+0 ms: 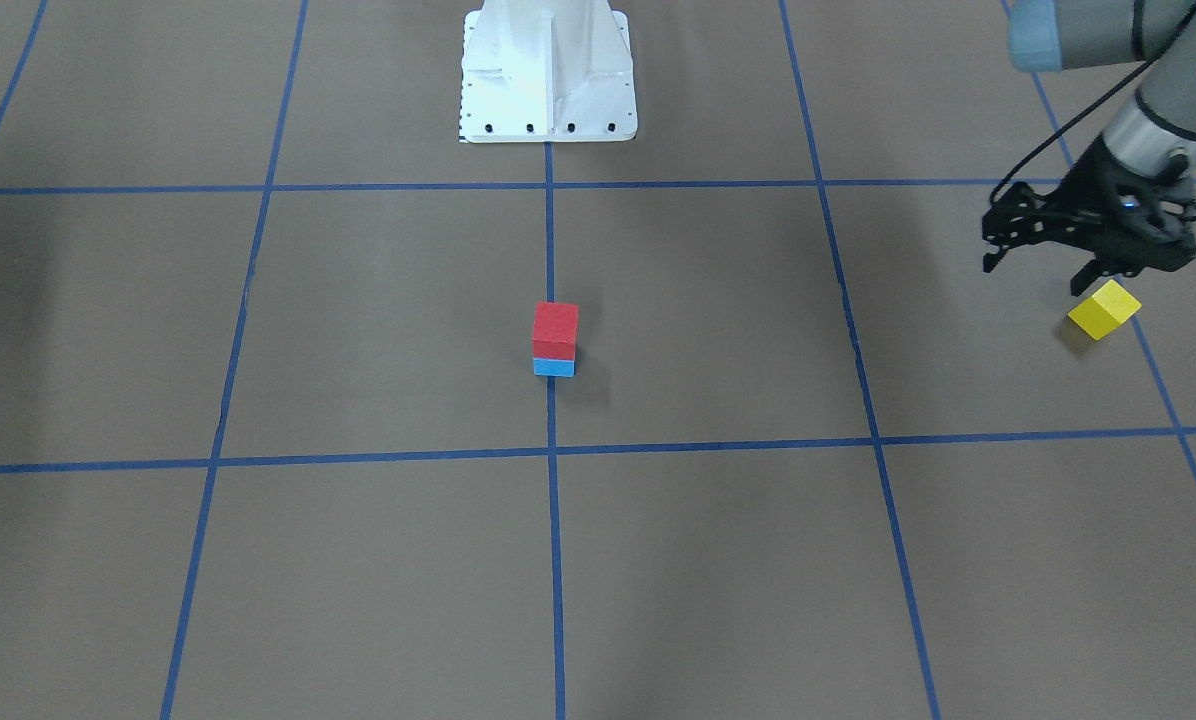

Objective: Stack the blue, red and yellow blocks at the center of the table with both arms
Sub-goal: 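Raise the left gripper and move it toward the yellow cube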

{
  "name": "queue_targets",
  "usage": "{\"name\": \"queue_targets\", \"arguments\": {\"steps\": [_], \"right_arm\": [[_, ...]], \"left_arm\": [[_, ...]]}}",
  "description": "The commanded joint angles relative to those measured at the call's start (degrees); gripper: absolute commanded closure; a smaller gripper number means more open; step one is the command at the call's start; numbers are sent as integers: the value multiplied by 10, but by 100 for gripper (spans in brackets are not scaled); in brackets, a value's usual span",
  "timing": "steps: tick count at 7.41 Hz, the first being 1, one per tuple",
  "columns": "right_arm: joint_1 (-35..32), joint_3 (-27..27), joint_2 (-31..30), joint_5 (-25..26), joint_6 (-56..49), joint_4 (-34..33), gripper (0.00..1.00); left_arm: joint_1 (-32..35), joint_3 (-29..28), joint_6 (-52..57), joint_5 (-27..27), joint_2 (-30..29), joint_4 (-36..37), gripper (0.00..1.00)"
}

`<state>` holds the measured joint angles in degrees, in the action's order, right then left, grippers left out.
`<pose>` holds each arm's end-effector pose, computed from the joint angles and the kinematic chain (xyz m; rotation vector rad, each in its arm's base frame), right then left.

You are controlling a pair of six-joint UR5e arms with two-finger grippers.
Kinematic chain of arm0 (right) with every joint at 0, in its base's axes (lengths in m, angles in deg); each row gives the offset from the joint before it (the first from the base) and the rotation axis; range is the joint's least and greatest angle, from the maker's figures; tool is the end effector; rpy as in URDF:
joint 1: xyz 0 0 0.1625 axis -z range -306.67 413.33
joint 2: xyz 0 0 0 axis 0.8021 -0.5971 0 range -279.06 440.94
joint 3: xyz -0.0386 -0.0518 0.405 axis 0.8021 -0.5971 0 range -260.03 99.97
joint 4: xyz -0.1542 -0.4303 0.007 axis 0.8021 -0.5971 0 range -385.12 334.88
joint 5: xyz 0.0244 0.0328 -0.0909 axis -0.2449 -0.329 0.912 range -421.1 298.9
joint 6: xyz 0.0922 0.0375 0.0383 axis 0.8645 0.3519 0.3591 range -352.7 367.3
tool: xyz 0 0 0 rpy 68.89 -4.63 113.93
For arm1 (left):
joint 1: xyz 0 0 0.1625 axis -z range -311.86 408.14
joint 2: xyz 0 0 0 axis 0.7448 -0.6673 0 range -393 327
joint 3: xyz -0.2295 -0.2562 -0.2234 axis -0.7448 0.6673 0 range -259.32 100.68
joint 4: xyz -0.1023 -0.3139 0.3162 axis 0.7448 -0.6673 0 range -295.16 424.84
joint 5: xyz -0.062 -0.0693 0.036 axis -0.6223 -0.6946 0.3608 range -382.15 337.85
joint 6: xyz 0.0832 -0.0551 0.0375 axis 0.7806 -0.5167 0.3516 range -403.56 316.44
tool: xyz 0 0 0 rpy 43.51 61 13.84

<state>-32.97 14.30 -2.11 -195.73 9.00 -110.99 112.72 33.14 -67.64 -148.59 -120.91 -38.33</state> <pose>0.0198 -0.5973 0.5308 0.2187 -0.7857 -0.1377 0.1623 -0.5047 0.4366 0.2548 0.7977 0.2080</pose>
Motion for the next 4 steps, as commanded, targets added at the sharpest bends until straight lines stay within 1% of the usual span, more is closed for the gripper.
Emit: {"name": "queue_targets", "arguments": {"steps": [1, 2, 3, 4], "right_arm": [[0, -3, -7, 0, -6, 0, 0], [0, 1, -14, 0, -8, 1, 0], [0, 2, -14, 0, -7, 10, 0], [0, 0, -15, 0, -7, 21, 0]], "left_arm": [[33, -21, -157, 14, 85, -128, 0], [30, -68, -167, 61, 97, -204, 0], [30, -142, -37, 58, 99, -312, 0], [30, -174, 60, 35, 99, -342, 0]]}}
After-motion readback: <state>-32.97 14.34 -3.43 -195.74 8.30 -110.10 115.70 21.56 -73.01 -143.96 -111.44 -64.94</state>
